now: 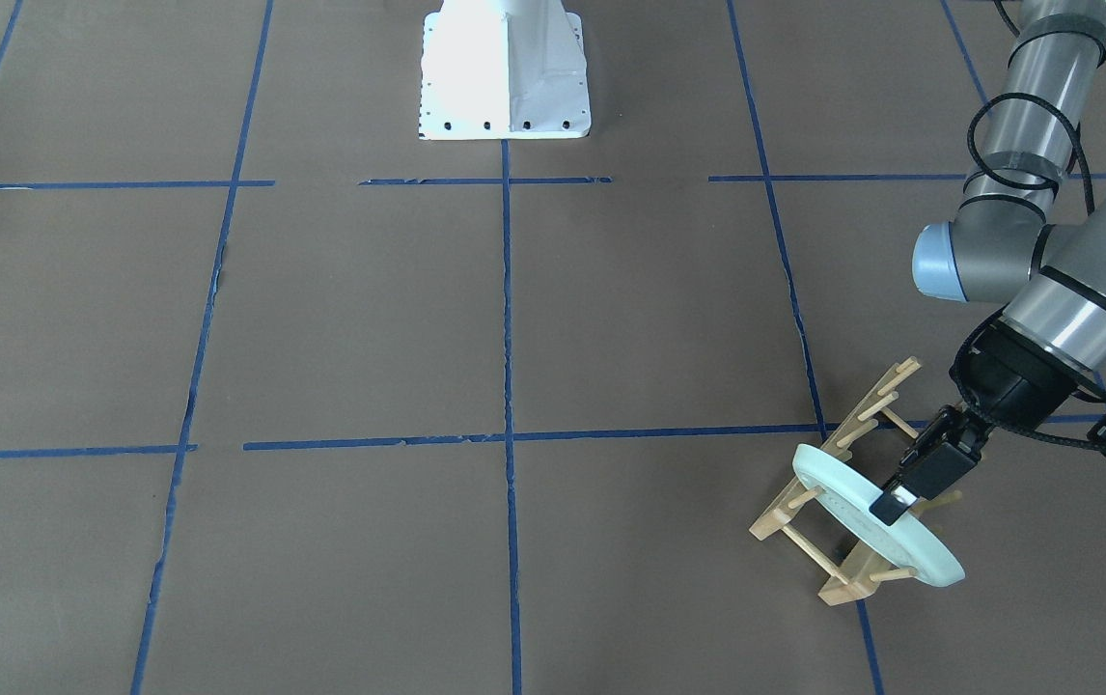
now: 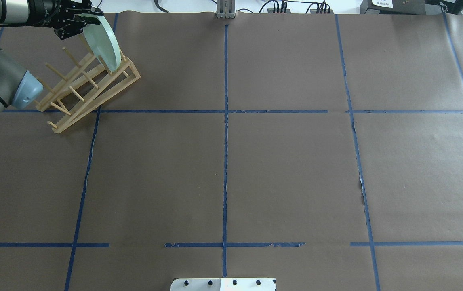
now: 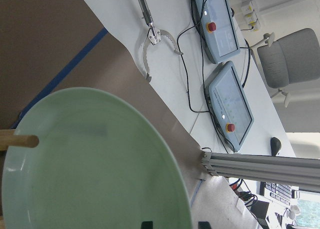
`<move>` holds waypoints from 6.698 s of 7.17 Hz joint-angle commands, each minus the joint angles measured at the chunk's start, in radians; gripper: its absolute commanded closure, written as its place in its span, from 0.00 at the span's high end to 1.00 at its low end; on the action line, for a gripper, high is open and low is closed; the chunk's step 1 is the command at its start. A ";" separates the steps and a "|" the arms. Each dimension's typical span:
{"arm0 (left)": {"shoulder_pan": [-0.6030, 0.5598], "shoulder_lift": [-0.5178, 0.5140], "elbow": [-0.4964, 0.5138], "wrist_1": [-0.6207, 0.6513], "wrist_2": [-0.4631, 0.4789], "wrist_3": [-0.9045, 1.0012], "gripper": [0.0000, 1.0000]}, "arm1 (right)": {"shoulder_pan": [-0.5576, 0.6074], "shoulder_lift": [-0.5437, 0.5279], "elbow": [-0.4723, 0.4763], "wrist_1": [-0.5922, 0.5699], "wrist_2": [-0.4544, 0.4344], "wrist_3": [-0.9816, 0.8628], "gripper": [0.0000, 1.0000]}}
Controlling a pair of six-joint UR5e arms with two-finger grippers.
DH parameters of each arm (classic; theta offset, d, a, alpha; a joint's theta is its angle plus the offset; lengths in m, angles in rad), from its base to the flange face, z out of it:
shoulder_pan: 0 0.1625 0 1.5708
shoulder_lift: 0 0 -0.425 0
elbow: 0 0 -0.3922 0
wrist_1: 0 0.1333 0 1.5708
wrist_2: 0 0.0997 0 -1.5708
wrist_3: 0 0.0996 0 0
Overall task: Place plate on table
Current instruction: 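Close the left gripper on the plate rim in the wooden rack, then lift the plate up out of the rack with the left gripper, then carry the plate toward the robot and lower it flat onto the table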
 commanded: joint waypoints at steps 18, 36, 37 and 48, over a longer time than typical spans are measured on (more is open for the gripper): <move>-0.093 0.044 -0.005 -0.247 -0.018 -0.166 0.00 | 0.000 0.000 -0.001 0.000 0.000 0.000 1.00; 0.194 -0.079 -0.666 0.831 0.079 0.191 0.00 | 0.000 0.000 0.000 0.000 0.000 0.000 1.00; 0.266 -0.127 -0.669 0.971 0.156 0.259 0.00 | 0.000 0.000 0.000 0.000 0.000 0.000 1.00; 0.646 -0.204 -0.567 1.543 0.560 1.095 0.99 | 0.000 0.000 0.000 0.000 0.000 0.000 1.00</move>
